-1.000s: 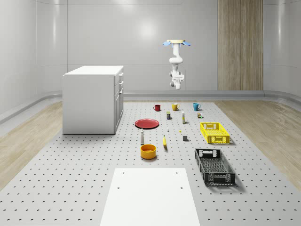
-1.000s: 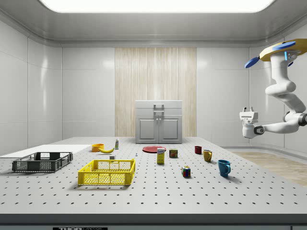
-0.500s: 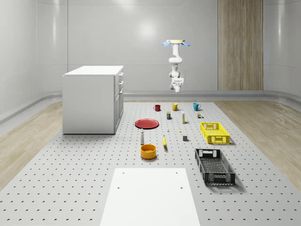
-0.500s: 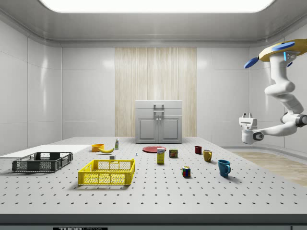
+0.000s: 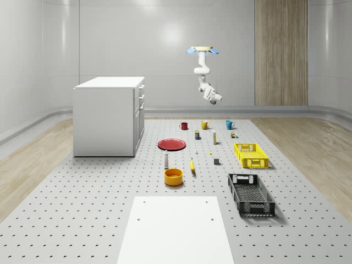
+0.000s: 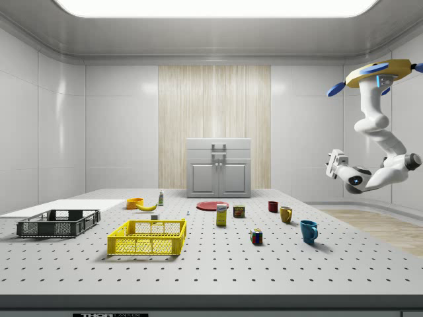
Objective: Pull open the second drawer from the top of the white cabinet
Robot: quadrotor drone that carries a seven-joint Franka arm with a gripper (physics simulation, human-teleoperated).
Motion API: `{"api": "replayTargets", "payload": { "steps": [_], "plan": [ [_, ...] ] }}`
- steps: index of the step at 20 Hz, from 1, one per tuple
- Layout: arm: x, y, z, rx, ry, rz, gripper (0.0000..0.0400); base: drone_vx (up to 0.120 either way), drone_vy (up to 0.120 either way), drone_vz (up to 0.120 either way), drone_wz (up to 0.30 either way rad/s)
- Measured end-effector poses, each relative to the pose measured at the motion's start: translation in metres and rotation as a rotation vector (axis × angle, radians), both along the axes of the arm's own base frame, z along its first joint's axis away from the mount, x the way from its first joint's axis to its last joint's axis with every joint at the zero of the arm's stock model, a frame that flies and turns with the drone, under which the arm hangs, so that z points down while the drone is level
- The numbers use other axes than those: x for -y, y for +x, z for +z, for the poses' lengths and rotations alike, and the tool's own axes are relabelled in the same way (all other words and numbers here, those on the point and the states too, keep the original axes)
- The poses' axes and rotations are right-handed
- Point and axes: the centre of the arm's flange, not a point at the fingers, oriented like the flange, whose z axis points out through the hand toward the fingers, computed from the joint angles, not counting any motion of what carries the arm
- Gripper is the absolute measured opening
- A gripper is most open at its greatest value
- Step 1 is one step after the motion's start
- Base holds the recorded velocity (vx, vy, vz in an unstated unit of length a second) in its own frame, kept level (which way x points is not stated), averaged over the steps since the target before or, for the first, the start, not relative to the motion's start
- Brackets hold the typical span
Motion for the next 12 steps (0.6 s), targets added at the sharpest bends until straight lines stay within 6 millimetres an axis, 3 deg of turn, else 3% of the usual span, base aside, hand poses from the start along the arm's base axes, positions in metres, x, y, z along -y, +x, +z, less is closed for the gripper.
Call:
{"api": "replayTargets", "payload": {
  "steps": [7, 12],
  "plan": [
    [0.006, 0.001, -0.024, 0.000, 0.260, 0.003, 0.0301, 0.120, -0.120, 0.103, 0.000],
    [0.007, 0.001, -0.030, -0.001, 0.322, 0.003, 0.0300, 0.120, -0.120, 0.008, 0.000]
  ]
}}
